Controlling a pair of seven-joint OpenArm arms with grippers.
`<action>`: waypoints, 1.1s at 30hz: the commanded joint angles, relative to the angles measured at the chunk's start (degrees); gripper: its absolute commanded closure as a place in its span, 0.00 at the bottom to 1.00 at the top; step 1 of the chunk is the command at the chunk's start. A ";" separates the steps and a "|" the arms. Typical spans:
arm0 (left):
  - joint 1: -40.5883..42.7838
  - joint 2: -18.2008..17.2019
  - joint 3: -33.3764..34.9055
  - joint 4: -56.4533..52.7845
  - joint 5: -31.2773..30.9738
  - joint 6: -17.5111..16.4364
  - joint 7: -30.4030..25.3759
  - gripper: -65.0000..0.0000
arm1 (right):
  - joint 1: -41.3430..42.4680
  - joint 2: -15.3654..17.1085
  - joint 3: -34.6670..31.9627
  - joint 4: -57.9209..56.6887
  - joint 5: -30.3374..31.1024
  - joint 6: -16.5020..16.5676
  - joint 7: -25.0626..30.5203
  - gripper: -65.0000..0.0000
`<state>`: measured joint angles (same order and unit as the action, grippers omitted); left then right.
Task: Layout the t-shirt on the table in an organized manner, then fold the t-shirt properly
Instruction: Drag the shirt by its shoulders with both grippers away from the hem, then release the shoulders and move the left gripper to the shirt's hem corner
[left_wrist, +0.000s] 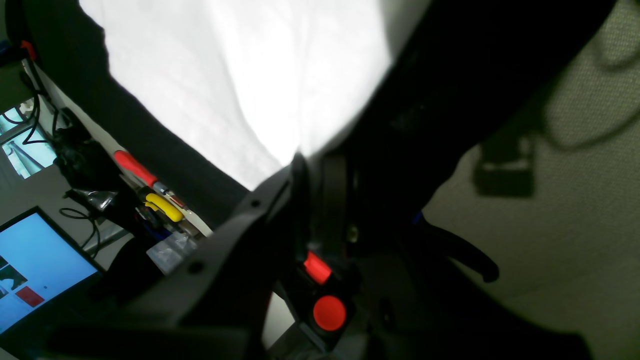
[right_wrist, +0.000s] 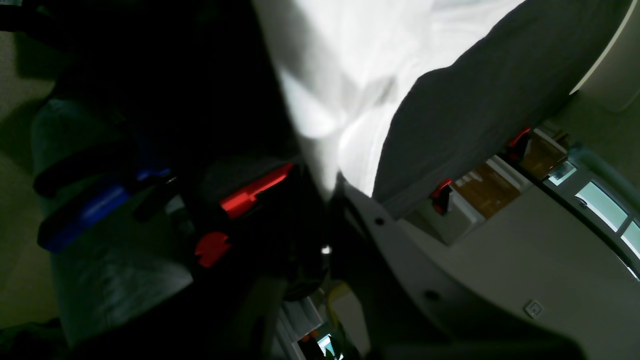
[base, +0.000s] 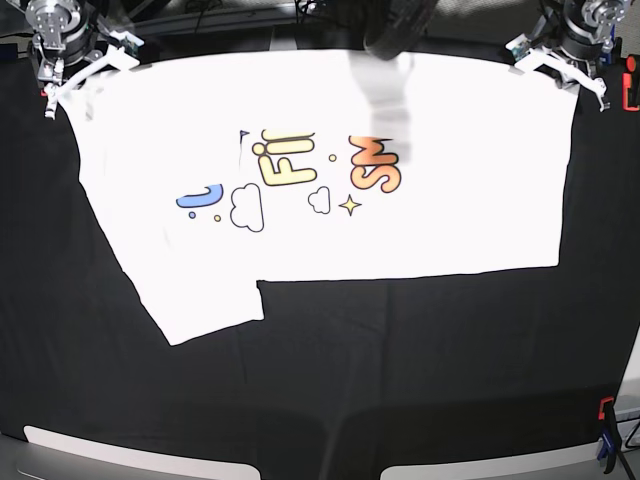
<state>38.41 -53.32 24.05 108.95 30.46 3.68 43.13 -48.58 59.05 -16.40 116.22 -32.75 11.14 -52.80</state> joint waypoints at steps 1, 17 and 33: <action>0.17 -1.01 -0.35 0.74 0.59 1.07 1.27 1.00 | -0.17 0.96 0.52 0.68 0.20 0.59 -0.61 1.00; 1.73 -1.03 -0.35 0.79 -3.93 1.05 4.28 0.59 | -0.57 0.96 0.52 1.40 6.12 1.88 -1.70 0.59; 4.22 -1.51 -0.37 2.16 7.19 4.42 15.47 0.59 | -9.99 4.76 0.70 9.86 -1.05 -4.11 0.28 0.59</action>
<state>42.50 -53.95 23.99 110.26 36.49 7.07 58.13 -58.26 63.00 -16.14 125.16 -32.95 7.38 -52.40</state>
